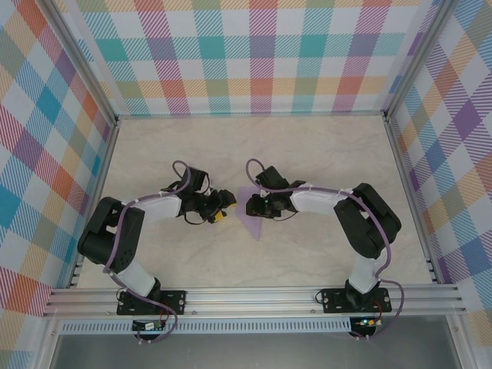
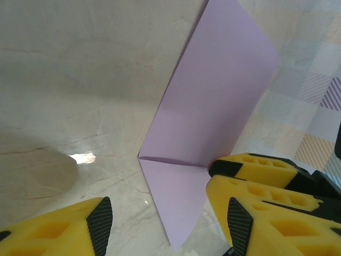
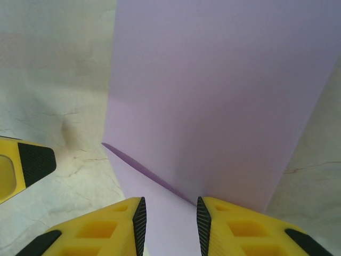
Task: Fold a paper plane with a square sheet of paper (pick it up from the middle)
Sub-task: Fold the wing for the fifth time at the center of the table.
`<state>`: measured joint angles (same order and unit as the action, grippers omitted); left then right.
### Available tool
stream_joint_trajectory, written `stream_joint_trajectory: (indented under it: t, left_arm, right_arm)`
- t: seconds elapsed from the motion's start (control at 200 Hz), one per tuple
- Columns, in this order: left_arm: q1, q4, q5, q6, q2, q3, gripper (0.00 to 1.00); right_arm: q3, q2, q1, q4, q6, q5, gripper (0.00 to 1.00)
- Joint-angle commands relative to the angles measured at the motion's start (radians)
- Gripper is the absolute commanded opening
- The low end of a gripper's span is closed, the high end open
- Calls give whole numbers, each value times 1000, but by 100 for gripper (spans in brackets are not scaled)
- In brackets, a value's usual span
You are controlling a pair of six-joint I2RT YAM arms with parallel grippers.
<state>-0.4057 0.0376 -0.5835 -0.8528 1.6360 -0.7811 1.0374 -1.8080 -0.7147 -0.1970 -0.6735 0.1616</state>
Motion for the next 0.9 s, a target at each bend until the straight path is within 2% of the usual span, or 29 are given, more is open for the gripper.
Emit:
stream_joint_trajectory:
  t: [0.0, 0.43, 0.62, 0.895]
  left_arm:
    - [-18, -44, -43, -21, 30, 3, 60]
    - [-49, -84, -82, -34, 107, -39, 48]
    - [-54, -179, -143, -65, 151, -44, 41]
    - [-54, -235, -170, -77, 194, -75, 20]
  right_arm:
    - [-13, 1, 15, -1, -11, -7, 33]
    - [-121, 21, 67, 132, -29, 102, 32]
    - [-151, 33, 83, 178, -34, 144, 32]
    - [-164, 49, 95, 189, -16, 170, 32]
